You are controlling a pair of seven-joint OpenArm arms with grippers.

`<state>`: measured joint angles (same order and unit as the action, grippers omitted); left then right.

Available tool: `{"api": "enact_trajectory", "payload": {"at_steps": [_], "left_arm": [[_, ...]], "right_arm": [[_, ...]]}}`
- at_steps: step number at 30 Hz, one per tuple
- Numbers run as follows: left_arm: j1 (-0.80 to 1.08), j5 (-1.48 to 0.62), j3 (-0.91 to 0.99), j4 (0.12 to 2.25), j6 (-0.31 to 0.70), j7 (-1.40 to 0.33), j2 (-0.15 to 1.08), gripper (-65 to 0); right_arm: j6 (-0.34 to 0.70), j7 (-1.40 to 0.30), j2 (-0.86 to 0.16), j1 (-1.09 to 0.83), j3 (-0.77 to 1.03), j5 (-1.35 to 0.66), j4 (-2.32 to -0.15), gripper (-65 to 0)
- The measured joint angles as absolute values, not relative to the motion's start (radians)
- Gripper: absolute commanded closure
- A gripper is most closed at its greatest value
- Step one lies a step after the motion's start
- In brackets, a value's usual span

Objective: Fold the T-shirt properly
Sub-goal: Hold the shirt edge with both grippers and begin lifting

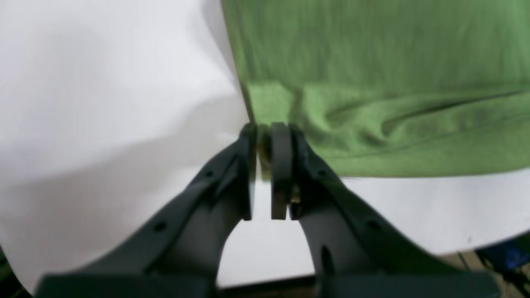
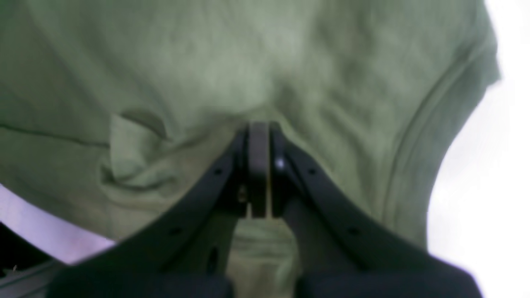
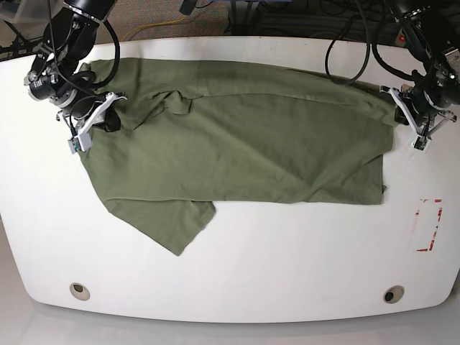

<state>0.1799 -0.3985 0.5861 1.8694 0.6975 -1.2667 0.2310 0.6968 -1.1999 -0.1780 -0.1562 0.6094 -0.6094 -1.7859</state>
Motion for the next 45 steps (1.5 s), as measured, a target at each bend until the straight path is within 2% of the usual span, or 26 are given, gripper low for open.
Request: {"api": "enact_trajectory", "payload": {"at_steps": [3,14,20,23,32,35,40,45], "left_arm": [[0.151,-0.398,0.586,1.869,0.697,-1.268,0.230,0.0],[0.028,-0.398,0.584,1.866,0.698,-1.265,0.228,-0.1],[0.030,-0.392,0.568,1.866,0.697,-1.268,0.229,-0.1],[0.025,-0.398,0.560,1.866,0.698,-1.267,0.226,-0.1],[0.033,-0.398,0.560,1.866,0.697,-1.267,0.228,-0.1],[0.033,-0.397,0.560,1.866,0.698,-1.267,0.228,-0.1],[0.033,-0.398,0.560,1.865,0.698,-1.267,0.228,-0.1],[0.033,-0.397,0.560,1.865,0.697,-1.267,0.231,-0.1]], "right_arm": [[0.696,-1.201,-0.181,-0.144,0.609,-0.607,-1.786,0.0],[0.697,-1.201,-0.183,-0.067,0.611,-0.607,-1.785,-0.6],[0.697,-1.198,-0.184,-0.105,0.608,-0.610,-1.786,-33.9],[0.697,-1.209,-0.177,-0.147,0.608,-0.607,-1.775,-40.7],[0.696,-1.200,-0.175,-0.163,0.607,-0.595,-1.686,-40.4],[0.696,-1.198,-0.175,-0.162,0.607,-0.537,-1.682,-34.1],[0.697,-1.197,-0.139,-0.160,0.607,-0.493,-1.682,-15.5],[0.696,-1.196,-0.132,-0.159,0.607,-0.493,-1.669,-12.5]]}}
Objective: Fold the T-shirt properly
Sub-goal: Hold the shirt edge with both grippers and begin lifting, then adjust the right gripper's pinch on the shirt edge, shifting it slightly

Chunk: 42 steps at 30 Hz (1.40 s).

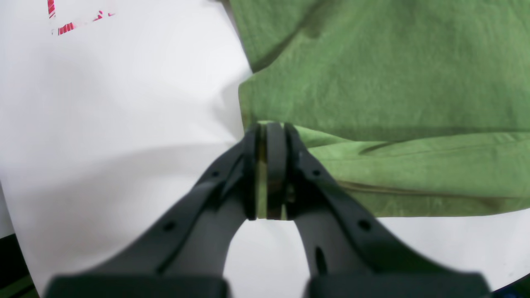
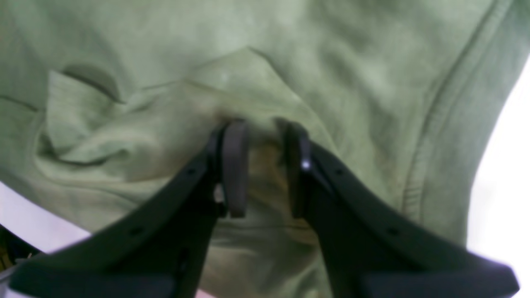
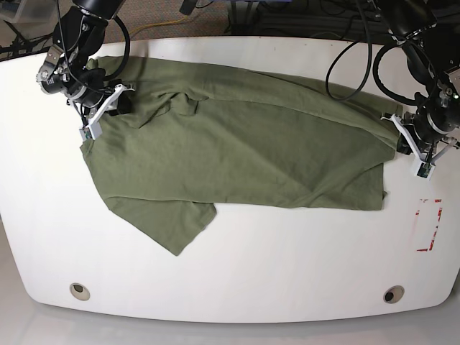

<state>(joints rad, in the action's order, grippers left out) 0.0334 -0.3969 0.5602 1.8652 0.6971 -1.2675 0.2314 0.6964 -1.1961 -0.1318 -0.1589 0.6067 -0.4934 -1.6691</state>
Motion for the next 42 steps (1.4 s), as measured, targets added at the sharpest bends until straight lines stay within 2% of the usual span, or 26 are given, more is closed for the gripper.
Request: {"api": "enact_trajectory", "payload": {"at_steps": [2,3,4,9,22,29,35,36,39,42], "left_arm": [[0.033,-0.398,0.560,1.865,0.698,-1.267,0.231,-0.1],[0.033,-0.398,0.560,1.865,0.698,-1.267,0.230,-0.1],[0.033,-0.398,0.560,1.865,0.697,-1.267,0.231,-0.1],[0.033,-0.397,0.562,1.865,0.698,-1.267,0.231,-0.1],[0.028,-0.397,0.562,1.865,0.697,-1.267,0.231,0.0],[-0.016,-0.398,0.566,1.850,0.697,-1.263,0.228,0.0],[-0.039,-0.392,0.566,1.731,0.698,-1.237,0.228,0.0],[-0.043,-0.390,0.566,1.721,0.698,-1.236,0.228,0.0],[-0.048,-0.392,0.564,1.715,0.698,-1.230,0.229,0.0],[-0.049,-0.394,0.563,1.715,0.698,-1.226,0.228,0.0]], "right_arm": [[0.696,-1.195,-0.134,-0.159,0.607,-0.493,-1.652,-7.3],[0.697,-1.194,-0.133,-0.160,0.607,-0.493,-1.647,-1.7],[0.696,-1.194,-0.133,-0.161,0.607,-0.493,-1.646,0.0],[0.696,-1.193,-0.133,-0.159,0.607,-0.497,-1.649,0.0],[0.696,-1.203,-0.133,-0.144,0.611,-0.495,-1.818,0.0],[0.697,-1.205,-0.143,-0.065,0.611,-0.492,-1.816,0.0],[0.696,-1.199,-0.144,-0.014,0.609,-0.486,-1.731,0.0],[0.696,-1.202,-0.143,-0.016,0.607,-0.485,-1.731,-3.0],[0.696,-1.205,-0.143,-0.037,0.607,-0.486,-1.745,-22.4],[0.697,-1.200,-0.143,-0.077,0.609,-0.495,-1.758,-38.2]]}}
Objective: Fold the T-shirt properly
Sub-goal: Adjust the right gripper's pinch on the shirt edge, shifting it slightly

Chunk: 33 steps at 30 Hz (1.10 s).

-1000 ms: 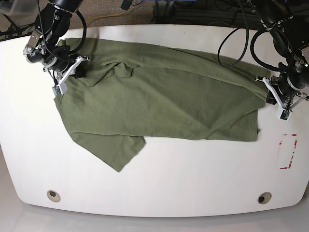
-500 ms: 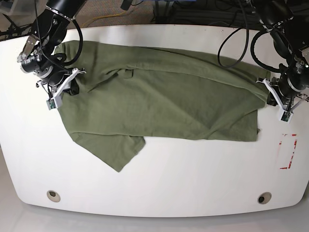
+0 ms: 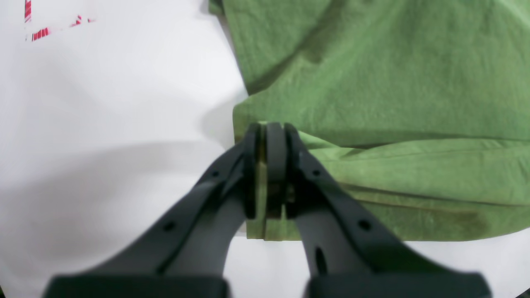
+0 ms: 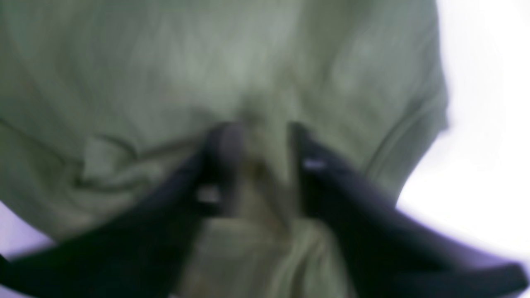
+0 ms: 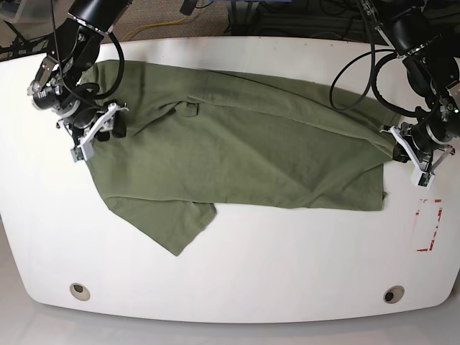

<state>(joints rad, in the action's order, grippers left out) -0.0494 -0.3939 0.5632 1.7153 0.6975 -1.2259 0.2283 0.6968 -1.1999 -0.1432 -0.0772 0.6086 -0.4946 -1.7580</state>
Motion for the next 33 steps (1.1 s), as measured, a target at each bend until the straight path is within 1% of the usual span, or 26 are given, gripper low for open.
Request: {"api": "enact_trajectory", "payload": {"at_steps": [2,3,5,9,13,18,19,20,22,23,25,26,33], "left_arm": [[-0.049,-0.393,0.564,1.713,0.698,-1.226,0.229,0.0],[-0.048,-0.393,0.564,1.712,0.698,-1.226,0.229,0.0],[-0.047,-0.393,0.564,1.711,0.698,-1.226,0.228,0.0],[-0.047,-0.394,0.562,1.711,0.698,-1.226,0.228,0.0],[-0.047,-0.394,0.562,1.711,0.697,-1.225,0.229,0.0],[-0.047,-0.393,0.562,1.711,0.698,-1.226,0.231,0.0],[-0.047,-0.393,0.562,1.711,0.698,-1.226,0.231,0.0],[-0.047,-0.393,0.562,1.711,0.698,-1.226,0.231,0.0],[-0.047,-0.393,0.562,1.711,0.698,-1.226,0.231,0.0],[-0.047,-0.394,0.562,1.711,0.698,-1.226,0.231,0.0],[-0.047,-0.394,0.562,1.711,0.698,-1.226,0.231,0.0],[-0.047,-0.393,0.562,1.711,0.698,-1.226,0.231,0.0],[-0.047,-0.393,0.562,1.711,0.698,-1.226,0.231,0.0]], "right_arm": [[0.697,-1.206,-0.139,-0.112,0.612,-0.481,-1.755,-43.3],[0.696,-1.206,-0.139,-0.121,0.612,-0.482,-1.752,-43.9],[0.697,-1.201,-0.137,-0.136,0.612,-0.481,-1.750,-43.8],[0.697,-1.132,-0.136,-0.154,0.607,-0.493,-1.741,-43.8],[0.697,-1.115,-0.136,-0.154,0.607,-0.481,-1.655,-43.8],[0.697,-1.065,-0.142,-0.156,0.607,-0.487,-1.603,-42.8],[0.697,-1.063,-0.142,-0.154,0.607,-0.490,-1.601,-40.1],[0.697,-1.058,-0.142,-0.154,0.607,-0.490,-1.600,-35.5],[0.697,-1.058,-0.142,-0.154,0.607,-0.490,-1.600,-23.9],[0.696,-1.058,-0.142,-0.154,0.607,-0.488,-1.599,-15.1],[0.697,-1.058,-0.141,-0.154,0.607,-0.485,-1.595,-2.7],[0.696,-1.059,-0.141,-0.152,0.607,-0.485,-1.593,0.0],[0.696,-1.070,-0.136,-0.147,0.570,-0.478,-1.621,0.0]]}}
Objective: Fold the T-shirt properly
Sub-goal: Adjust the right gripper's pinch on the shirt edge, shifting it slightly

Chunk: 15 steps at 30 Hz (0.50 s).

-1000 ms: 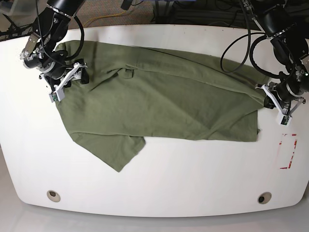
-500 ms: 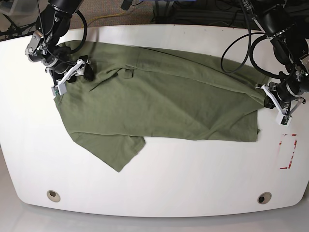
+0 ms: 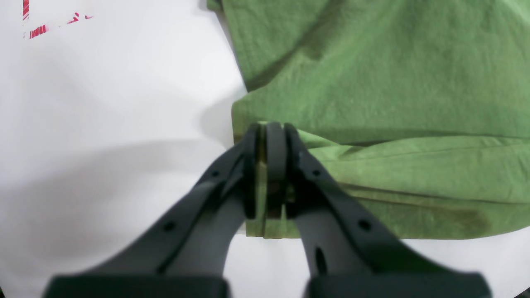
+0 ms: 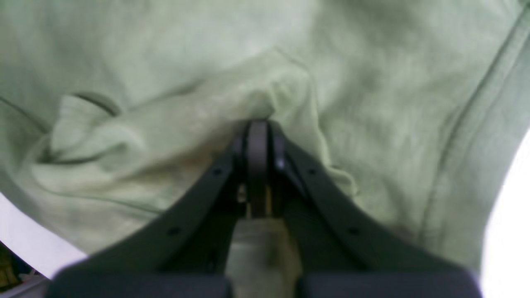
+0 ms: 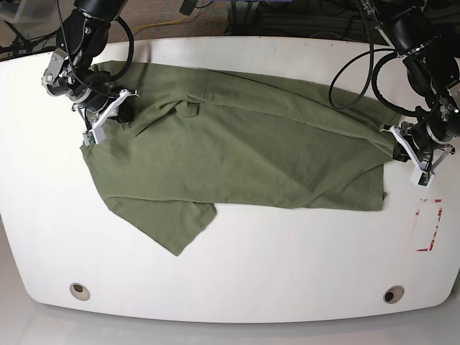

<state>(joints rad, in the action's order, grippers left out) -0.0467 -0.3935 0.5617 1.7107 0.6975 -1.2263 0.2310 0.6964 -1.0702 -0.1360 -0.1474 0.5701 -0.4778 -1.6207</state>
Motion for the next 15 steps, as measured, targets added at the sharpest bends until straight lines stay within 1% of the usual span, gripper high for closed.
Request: {"api": "enact_trajectory", "payload": {"at_steps": [11,15], "left_arm": [[-0.047,-0.393,0.562,1.711,0.698,-1.226,0.231,0.0],[-0.047,-0.393,0.562,1.711,0.698,-1.226,0.231,0.0]], "right_arm": [[0.696,-1.070,-0.139,-0.147,0.570,-0.478,-1.663,0.0],[0.696,-1.077,-0.139,-0.150,0.574,-0.476,-1.723,0.0]]}}
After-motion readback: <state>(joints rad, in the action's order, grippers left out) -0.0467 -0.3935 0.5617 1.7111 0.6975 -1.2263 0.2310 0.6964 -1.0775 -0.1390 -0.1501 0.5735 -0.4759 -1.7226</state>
